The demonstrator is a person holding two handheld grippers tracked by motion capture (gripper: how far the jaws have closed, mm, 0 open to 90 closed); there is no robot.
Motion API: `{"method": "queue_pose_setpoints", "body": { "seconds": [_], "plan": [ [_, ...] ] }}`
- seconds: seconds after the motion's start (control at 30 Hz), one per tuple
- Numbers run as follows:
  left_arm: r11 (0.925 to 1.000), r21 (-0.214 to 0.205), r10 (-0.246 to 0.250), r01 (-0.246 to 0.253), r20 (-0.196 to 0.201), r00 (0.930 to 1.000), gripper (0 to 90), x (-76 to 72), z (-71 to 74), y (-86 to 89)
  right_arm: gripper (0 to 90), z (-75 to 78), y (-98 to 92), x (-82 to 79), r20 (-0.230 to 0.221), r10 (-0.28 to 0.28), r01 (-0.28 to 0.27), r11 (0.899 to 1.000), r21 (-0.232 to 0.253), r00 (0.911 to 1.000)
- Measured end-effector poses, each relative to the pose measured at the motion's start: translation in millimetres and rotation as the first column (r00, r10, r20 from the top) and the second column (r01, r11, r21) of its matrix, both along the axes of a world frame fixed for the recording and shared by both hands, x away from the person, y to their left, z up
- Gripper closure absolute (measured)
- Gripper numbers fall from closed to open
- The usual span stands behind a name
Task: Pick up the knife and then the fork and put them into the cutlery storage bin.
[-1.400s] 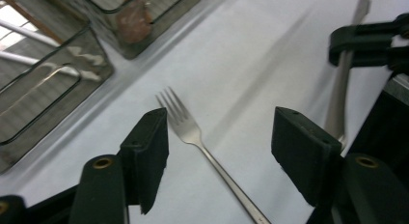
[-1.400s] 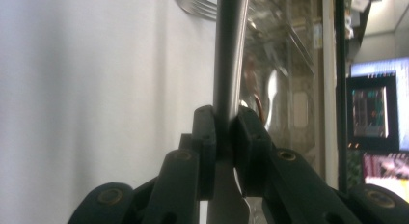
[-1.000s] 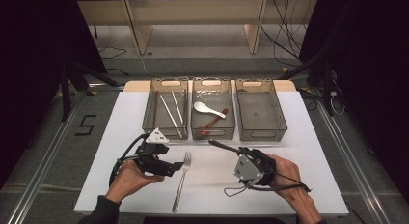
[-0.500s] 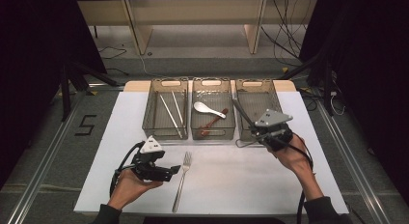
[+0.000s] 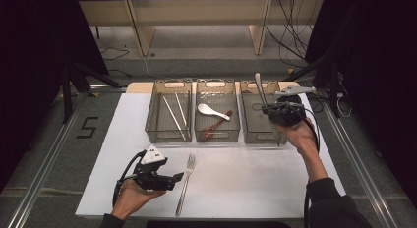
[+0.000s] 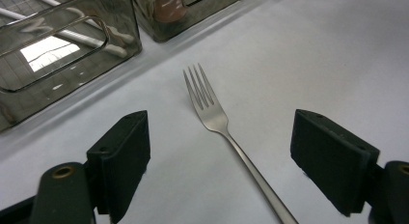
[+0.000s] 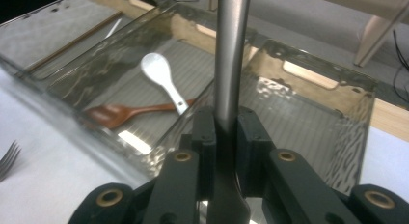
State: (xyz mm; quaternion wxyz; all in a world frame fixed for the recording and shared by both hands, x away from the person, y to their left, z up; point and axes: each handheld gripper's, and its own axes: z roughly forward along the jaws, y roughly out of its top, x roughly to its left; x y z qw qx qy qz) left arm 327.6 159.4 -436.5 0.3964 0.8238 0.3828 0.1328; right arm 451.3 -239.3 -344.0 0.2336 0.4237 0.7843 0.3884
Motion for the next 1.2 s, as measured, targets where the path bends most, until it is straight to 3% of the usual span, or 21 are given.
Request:
{"method": "queue_pose_setpoints", "body": {
  "seconds": [0.27, 0.7, 1.2],
  "plan": [
    [1.0000, -0.004, 0.001, -0.001, -0.004, 1.0000, 20.8, -3.3, -4.2, 1.5, 80.8, 5.2, -0.2, 25.7, -0.033, -0.063, 0.065, 0.995, 0.069, 0.9975],
    [1.0000, -0.008, -0.003, 0.003, -0.005, 1.0000, 20.7, -6.4, -6.4, 1.5, 80.8, 0.3, 5.7, 54.2, -0.055, -0.138, 0.142, 0.987, 0.075, 0.9888],
    [0.9997, -0.024, -0.008, 0.008, -0.009, 0.9999, 20.2, -8.0, -6.3, 1.8, 80.7, -13.4, 1.9, 70.2, -0.054, -0.202, 0.206, 0.975, 0.084, 0.9779]
  ]
}}
